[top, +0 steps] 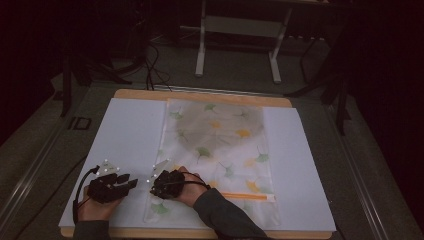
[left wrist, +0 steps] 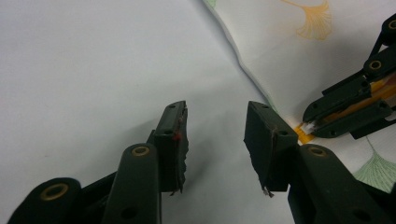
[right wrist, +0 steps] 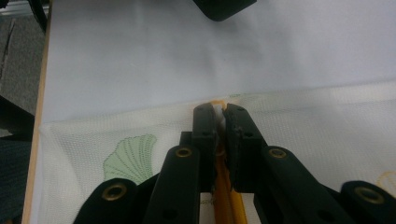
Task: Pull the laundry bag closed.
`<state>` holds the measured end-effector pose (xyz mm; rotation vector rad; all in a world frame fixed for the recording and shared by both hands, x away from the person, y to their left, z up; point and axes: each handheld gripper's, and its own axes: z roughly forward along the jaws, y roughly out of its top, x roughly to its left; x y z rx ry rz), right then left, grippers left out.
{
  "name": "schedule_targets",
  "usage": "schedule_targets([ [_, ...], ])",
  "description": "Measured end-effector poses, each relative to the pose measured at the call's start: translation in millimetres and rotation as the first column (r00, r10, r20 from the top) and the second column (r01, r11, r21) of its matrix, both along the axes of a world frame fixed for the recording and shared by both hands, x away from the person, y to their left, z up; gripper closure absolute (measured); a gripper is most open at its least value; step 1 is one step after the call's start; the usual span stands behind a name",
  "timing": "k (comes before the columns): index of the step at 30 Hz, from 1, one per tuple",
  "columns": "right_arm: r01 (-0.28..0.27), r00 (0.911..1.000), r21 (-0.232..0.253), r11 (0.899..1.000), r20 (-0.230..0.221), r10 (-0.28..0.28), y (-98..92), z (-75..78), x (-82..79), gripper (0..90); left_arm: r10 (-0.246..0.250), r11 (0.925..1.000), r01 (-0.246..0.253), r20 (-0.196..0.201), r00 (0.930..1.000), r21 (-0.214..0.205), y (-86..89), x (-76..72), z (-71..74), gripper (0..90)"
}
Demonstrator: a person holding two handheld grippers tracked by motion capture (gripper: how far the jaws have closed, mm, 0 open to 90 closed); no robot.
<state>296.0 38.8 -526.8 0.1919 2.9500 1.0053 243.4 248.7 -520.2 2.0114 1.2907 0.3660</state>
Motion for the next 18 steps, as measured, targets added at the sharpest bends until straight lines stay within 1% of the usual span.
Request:
schedule_targets([
  [2,-0.001,1.0,0.0,1.0,0.002,0.001,-0.2,0.3,-0.1,83.4,-0.013,0.9998,0.013,-0.004,0.9999,0.012,-1.6,-0.4,0.1,58.9],
  [5,-0.003,1.0,0.004,1.0,0.002,0.003,-1.4,0.8,0.0,83.5,-0.014,0.9998,0.014,-0.003,0.9999,0.012,-2.3,-0.5,-0.2,58.2],
  [6,0.0,1.0,0.011,1.0,0.0,0.0,-2.6,1.1,-0.4,83.7,-0.024,0.9997,0.024,-0.007,0.9997,0.012,-3.7,-1.2,0.1,57.8],
  [10,-0.007,1.0,0.012,1.0,0.003,0.006,-3.8,2.4,-0.9,83.7,-0.025,0.9996,0.025,-0.011,0.9996,0.011,-5.0,-4.1,0.6,56.8],
  [12,-0.007,1.0,0.014,1.0,0.006,0.007,-4.7,3.6,-1.3,83.8,-0.032,0.9994,0.033,-0.016,0.9993,0.007,-7.2,-8.4,1.3,56.4],
  [17,-0.01,0.9999,0.014,1.0,0.011,0.01,-6.3,6.0,-1.7,83.8,-0.042,0.9991,0.042,-0.022,0.9989,0.0,-8.6,-11.1,2.1,55.6],
  [18,-0.007,0.9999,0.015,1.0,0.012,0.007,-6.9,6.4,-2.2,83.8,-0.05,0.9988,0.05,-0.026,0.9984,-0.002,-10.3,-13.5,2.3,55.4],
])
